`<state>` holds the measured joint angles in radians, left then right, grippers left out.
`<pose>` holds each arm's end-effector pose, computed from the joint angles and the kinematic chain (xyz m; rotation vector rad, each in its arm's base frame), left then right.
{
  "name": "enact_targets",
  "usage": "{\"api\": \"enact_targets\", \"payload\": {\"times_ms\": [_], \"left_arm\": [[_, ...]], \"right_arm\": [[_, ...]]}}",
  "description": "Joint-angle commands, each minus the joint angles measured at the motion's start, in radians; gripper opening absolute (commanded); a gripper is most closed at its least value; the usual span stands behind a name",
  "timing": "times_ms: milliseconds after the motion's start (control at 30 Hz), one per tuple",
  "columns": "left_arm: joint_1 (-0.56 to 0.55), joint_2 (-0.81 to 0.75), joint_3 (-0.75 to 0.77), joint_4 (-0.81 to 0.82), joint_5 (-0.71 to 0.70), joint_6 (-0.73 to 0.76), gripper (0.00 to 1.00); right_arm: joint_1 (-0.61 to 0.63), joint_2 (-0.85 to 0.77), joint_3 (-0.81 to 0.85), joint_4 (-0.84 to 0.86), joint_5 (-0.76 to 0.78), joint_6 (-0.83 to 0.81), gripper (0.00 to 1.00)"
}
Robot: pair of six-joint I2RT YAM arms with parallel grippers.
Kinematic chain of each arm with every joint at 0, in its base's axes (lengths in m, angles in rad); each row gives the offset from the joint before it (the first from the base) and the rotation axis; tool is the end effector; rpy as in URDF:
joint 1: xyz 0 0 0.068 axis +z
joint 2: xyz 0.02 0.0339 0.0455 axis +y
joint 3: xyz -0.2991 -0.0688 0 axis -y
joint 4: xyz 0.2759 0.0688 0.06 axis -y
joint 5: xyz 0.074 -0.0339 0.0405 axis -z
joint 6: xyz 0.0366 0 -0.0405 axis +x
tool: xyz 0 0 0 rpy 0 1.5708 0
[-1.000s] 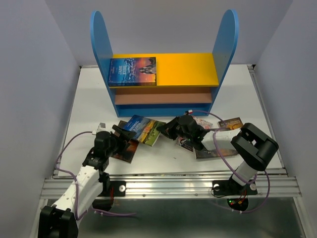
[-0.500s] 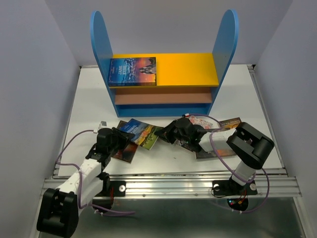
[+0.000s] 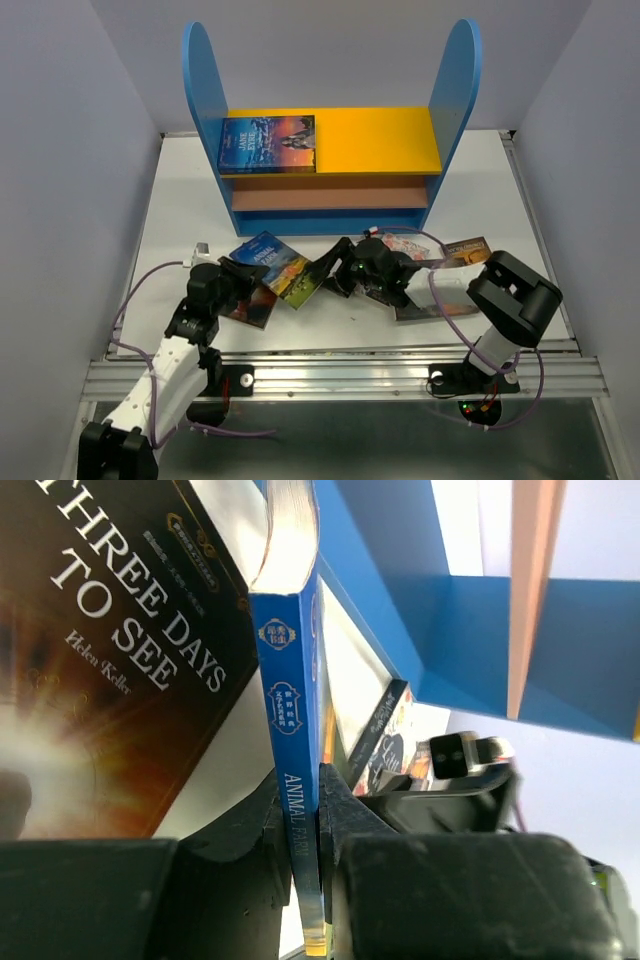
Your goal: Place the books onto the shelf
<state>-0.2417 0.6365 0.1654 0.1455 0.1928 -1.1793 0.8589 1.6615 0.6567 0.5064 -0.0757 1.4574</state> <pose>0.1505 -0.0443 0.1844 -0.8016 1.8987 -1.1133 0.2218 0.2613 0.1579 0.6653 2.3422 1.3621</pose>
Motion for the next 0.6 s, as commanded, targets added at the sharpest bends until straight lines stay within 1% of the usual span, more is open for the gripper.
{"api": "enact_targets", "payload": {"times_ms": [0,33,67,100,167,200,267,300,333,400,467,500,567], "left_arm": [[-0.008,-0.125,0.068,-0.053,0.013,0.044,0.0],[-0.008,-0.15,0.08,-0.081,0.008,0.05,0.0],[-0.007,-0.199,0.11,-0.093,-0.004,0.056,0.0],[-0.007,-0.221,0.129,-0.109,-0.01,0.061,0.0],[-0.01,-0.263,0.17,-0.142,-0.03,0.087,0.0],[-0.01,-0.271,0.218,-0.144,-0.036,0.107,0.0],[-0.011,-0.279,0.27,-0.172,-0.033,0.128,0.0],[-0.011,-0.279,0.319,-0.17,-0.029,0.135,0.0],[-0.011,-0.27,0.344,-0.155,-0.014,0.157,0.0],[-0.011,-0.255,0.423,-0.149,-0.001,0.17,0.0],[-0.011,-0.233,0.48,-0.089,0.023,0.191,0.0],[-0.011,-0.207,0.537,-0.072,0.049,0.204,0.0],[-0.015,-0.181,0.586,-0.006,0.08,0.222,0.0]], "right_arm": [[0.005,-0.159,-0.009,-0.052,0.141,-0.143,0.9],[0.005,-0.192,-0.018,-0.102,0.172,-0.164,0.96],[0.005,-0.224,-0.022,-0.13,0.203,-0.205,1.0],[0.005,-0.291,-0.028,-0.158,0.265,-0.225,1.0],[0.005,-0.359,-0.04,-0.242,0.335,-0.267,1.0],[0.005,-0.431,-0.051,-0.262,0.396,-0.279,1.0],[0.005,-0.505,-0.068,-0.316,0.46,-0.321,1.0],[0.005,-0.54,-0.081,-0.334,0.517,-0.336,1.0],[0.005,-0.609,-0.086,-0.362,0.542,-0.373,1.0],[0.005,-0.672,-0.089,-0.394,0.609,-0.397,1.0],[0.005,-0.745,-0.091,-0.431,0.649,-0.433,1.0],[0.005,-0.765,-0.089,-0.44,0.677,-0.442,1.0],[0.005,-0.804,-0.088,-0.46,0.697,-0.463,1.0]]}}
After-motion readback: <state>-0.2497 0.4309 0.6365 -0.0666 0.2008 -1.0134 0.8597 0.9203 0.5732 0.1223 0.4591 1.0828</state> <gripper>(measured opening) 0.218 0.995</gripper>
